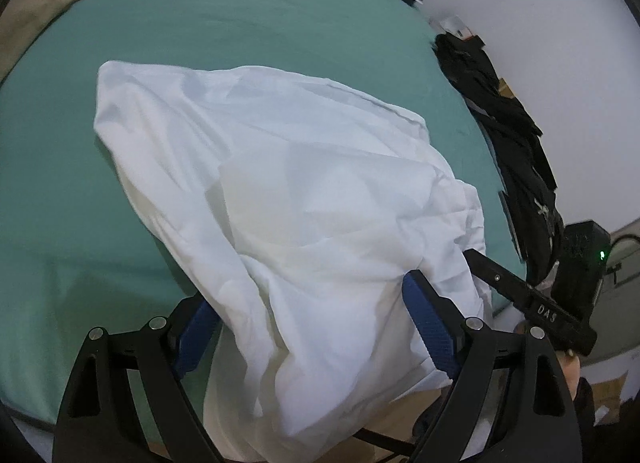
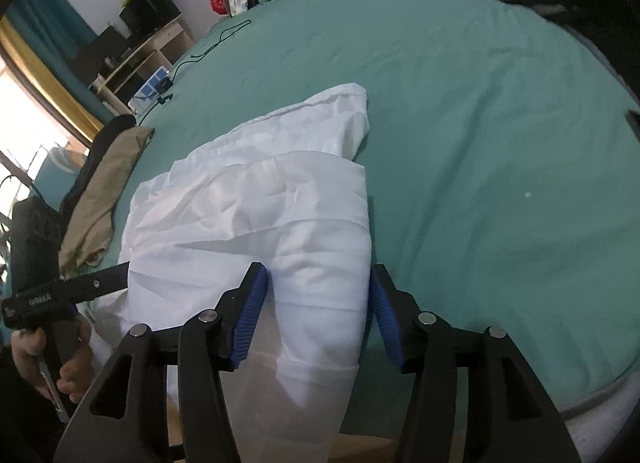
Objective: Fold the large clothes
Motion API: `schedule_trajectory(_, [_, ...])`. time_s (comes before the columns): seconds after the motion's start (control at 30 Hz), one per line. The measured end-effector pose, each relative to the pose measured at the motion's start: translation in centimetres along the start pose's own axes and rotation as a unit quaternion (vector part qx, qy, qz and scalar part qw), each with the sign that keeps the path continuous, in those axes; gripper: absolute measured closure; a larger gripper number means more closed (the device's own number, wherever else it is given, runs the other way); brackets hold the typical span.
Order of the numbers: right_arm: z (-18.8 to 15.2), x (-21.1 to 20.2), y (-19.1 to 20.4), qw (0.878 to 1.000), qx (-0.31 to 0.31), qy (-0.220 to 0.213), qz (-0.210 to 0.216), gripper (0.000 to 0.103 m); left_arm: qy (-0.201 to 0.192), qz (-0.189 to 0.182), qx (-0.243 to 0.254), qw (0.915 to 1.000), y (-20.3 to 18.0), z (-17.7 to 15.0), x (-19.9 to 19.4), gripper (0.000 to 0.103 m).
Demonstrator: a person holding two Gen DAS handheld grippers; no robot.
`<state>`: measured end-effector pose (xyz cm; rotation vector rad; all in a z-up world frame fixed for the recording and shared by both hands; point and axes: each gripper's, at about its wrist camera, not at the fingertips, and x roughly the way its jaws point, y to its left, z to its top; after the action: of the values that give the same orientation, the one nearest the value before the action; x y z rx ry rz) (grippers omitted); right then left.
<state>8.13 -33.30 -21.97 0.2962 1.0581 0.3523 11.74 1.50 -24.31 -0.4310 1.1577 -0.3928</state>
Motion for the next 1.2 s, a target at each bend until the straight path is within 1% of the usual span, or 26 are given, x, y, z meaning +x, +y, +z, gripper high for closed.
schedule_trajectory(0.03, [0.0,-0.1,-0.4,1.000,0.007,0.002,0.004,0.046,-0.001,0.000,0.003,1.0000,-0.1,0.0,0.0,0.014])
schedule_trajectory(0.07, [0.0,-0.2,-0.6,1.000,0.011,0.004,0.008,0.043,-0.006,-0.008,0.004,0.9999,-0.3,0.0,0.0,0.014])
schedule_trajectory(0.2, [-0.2,0.2,-1.7,0.999,0.028,0.008,0.025,0.039,-0.015,-0.065,0.007,0.9978,0.0,0.1,-0.7,0.014])
schedule_trajectory(0.27, [-0.3,0.5,-1.3,1.000,0.014,0.002,0.018,0.038,-0.017,-0.088,0.004,0.9960,-0.2,0.1,-0.6,0.014])
schedule_trajectory(0.37, [-0.4,1.0,-0.4,1.000,-0.008,-0.007,0.000,0.035,-0.009,-0.104,0.014,0.9945,-1.2,0.0,0.0,0.014])
schedule_trajectory(0.4, [-0.3,1.1,-0.3,1.000,-0.012,-0.007,-0.003,0.034,0.000,-0.096,0.016,0.9953,-1.6,0.0,0.7,0.014])
schedule_trajectory(0.47, [-0.1,1.3,0.1,1.000,-0.017,-0.007,-0.004,0.034,0.011,-0.059,0.028,0.9978,-2.5,0.0,2.0,0.014])
schedule_trajectory(0.53, [0.0,1.1,0.0,1.000,-0.014,-0.005,0.002,0.034,0.011,-0.022,0.055,0.9982,-3.8,0.2,2.2,0.014])
schedule_trajectory(0.6, [-0.2,0.9,-0.2,1.000,-0.008,-0.003,0.013,0.034,0.014,0.039,0.094,0.9947,-5.3,0.2,2.5,0.014])
schedule_trajectory(0.63, [-0.2,0.8,-0.4,1.000,-0.004,-0.003,0.019,0.034,0.010,0.066,0.103,0.9925,-5.7,0.2,2.4,0.014])
schedule_trajectory(0.7, [-0.3,0.8,-0.9,0.999,0.006,-0.002,0.034,0.033,0.001,0.091,0.103,0.9906,-6.1,0.3,2.4,0.014])
schedule_trajectory(0.77, [-0.3,1.0,-0.9,0.999,0.009,-0.001,0.042,0.032,-0.003,0.094,0.098,0.9908,-5.8,0.2,2.1,0.014])
schedule_trajectory(0.83, [-0.3,1.4,-0.4,0.999,0.003,0.000,0.049,0.030,-0.014,0.114,0.104,0.9879,-5.5,0.2,1.9,0.014])
schedule_trajectory(0.87, [-0.3,1.5,0.0,0.999,0.000,0.001,0.054,0.028,-0.019,0.116,0.099,0.9881,-5.6,0.3,1.8,0.014])
schedule_trajectory(0.97, [-0.5,2.1,0.6,0.998,-0.006,-0.006,0.055,0.028,-0.019,0.105,0.076,0.9914,-4.7,0.0,2.2,0.013])
schedule_trajectory(1.03, [-0.5,2.4,0.4,0.998,0.008,-0.009,0.060,0.028,-0.034,0.084,0.066,0.9937,-4.0,-0.5,2.4,0.011])
schedule_trajectory(1.07, [-0.4,2.5,0.4,0.998,0.010,-0.008,0.062,0.029,-0.037,0.081,0.061,0.9941,-3.8,-0.6,2.5,0.010])
schedule_trajectory(1.13, [-0.4,2.5,0.4,0.998,0.011,-0.007,0.066,0.029,-0.035,0.086,0.066,0.9935,-4.3,-0.6,2.6,0.010])
schedule_trajectory(1.17, [-0.4,2.5,0.5,0.998,0.012,-0.008,0.066,0.029,-0.032,0.088,0.073,0.9929,-4.7,-0.6,2.7,0.011])
schedule_trajectory(1.2, [-0.4,2.5,0.5,0.998,0.011,-0.009,0.066,0.033,-0.034,0.087,0.079,0.9926,-4.8,-0.7,2.7,0.019])
